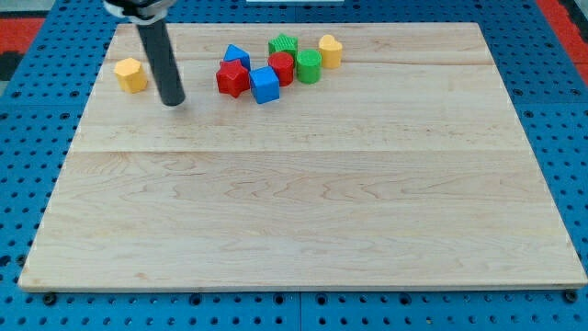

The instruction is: Push red star right and a bit up

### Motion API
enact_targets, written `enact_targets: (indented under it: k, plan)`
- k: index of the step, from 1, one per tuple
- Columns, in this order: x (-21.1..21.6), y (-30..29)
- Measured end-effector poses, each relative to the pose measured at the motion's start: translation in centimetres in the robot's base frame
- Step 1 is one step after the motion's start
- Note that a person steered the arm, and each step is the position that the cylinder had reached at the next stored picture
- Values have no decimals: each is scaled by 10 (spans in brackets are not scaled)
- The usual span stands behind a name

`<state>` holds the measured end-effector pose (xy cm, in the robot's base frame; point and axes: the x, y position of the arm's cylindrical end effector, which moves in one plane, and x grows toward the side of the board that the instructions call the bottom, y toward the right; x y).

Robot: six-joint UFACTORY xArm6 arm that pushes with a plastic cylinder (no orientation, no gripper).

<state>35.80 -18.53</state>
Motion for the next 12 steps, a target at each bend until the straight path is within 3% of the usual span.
enact_targets:
  k: [1,3,4,5,6,7,8,9,10,12]
  plan:
    - [-15,-43]
    - [-94,-32]
    - [-94,-26]
    - [-65,9]
    - [-59,92]
    - [-57,125]
    - [-38,82]
    - [11,80]
    - [49,123]
    - [22,152]
